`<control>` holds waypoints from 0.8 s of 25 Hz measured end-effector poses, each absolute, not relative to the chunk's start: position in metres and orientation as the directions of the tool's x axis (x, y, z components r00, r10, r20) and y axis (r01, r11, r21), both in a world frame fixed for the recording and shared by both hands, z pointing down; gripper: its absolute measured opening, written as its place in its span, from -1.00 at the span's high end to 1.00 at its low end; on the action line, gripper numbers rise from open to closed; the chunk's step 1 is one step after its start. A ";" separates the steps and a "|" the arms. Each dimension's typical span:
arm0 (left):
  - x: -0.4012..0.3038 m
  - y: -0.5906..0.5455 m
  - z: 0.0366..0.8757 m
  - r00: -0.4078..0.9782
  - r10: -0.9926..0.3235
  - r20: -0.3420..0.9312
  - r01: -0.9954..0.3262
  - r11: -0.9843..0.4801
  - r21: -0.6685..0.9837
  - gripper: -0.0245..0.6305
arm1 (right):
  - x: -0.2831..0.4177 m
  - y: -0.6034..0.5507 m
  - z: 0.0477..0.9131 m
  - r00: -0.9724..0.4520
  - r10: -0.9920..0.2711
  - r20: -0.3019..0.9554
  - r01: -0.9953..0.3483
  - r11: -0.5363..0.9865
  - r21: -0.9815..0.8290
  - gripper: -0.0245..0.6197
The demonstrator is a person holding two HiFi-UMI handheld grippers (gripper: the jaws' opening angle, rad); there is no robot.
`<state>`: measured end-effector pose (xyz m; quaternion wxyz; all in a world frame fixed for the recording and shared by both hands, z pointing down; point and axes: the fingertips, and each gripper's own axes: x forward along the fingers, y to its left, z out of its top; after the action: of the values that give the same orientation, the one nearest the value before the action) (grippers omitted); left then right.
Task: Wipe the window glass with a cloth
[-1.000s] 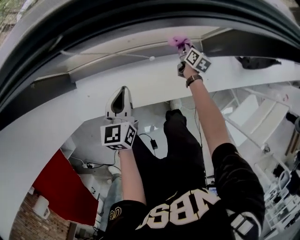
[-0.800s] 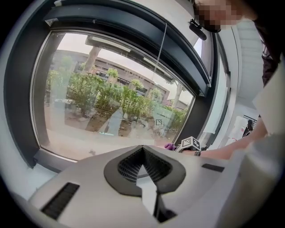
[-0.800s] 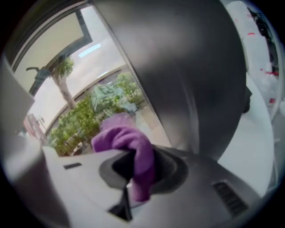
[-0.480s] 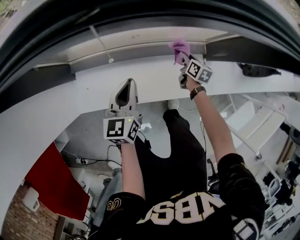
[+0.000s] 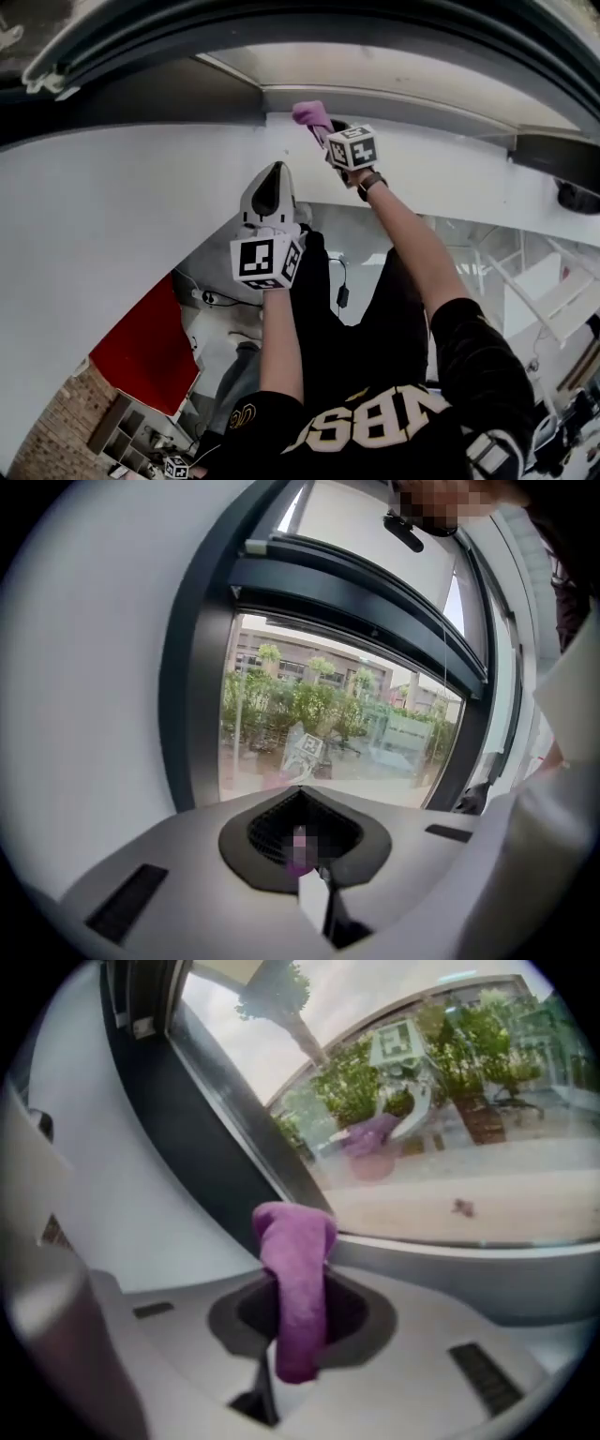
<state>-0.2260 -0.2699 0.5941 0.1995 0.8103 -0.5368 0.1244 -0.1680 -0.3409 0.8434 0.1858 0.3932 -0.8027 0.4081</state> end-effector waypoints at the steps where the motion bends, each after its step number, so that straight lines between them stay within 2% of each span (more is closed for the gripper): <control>1: -0.244 -0.272 0.593 0.382 -0.825 0.417 -0.924 -0.335 0.184 0.87 | -0.198 -0.353 0.846 -0.630 -0.481 0.610 -0.777 0.374 -0.507 0.69; 4: -0.276 -0.279 0.587 0.373 -0.847 0.379 -0.928 -0.330 0.174 0.87 | -0.269 -0.395 0.859 -0.634 -0.491 0.598 -0.774 0.405 -0.488 0.69; 6: -0.286 -0.279 0.585 0.365 -0.861 0.354 -0.931 -0.328 0.163 0.87 | -0.296 -0.418 0.869 -0.629 -0.496 0.598 -0.777 0.369 -0.510 0.69; 10: -0.295 -0.270 0.590 0.337 -0.873 0.353 -0.939 -0.285 0.191 0.87 | -0.274 -0.442 0.886 -0.580 -0.538 0.612 -0.789 0.182 -0.587 0.69; 14: -0.268 -0.259 0.604 0.331 -0.869 0.369 -0.941 -0.272 0.202 0.87 | -0.168 -0.421 0.903 -0.491 -0.542 0.682 -0.832 0.062 -0.551 0.69; 20: -0.148 -0.254 0.627 0.414 -0.835 0.361 -0.904 -0.330 0.273 0.87 | 0.094 -0.364 0.916 -0.266 -0.605 0.751 -0.861 -0.200 -0.467 0.69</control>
<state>-0.1484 -0.2536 0.6274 0.2197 0.8118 -0.5355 0.0777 0.0937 -0.3642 0.9156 0.1282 0.5919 -0.6191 0.4999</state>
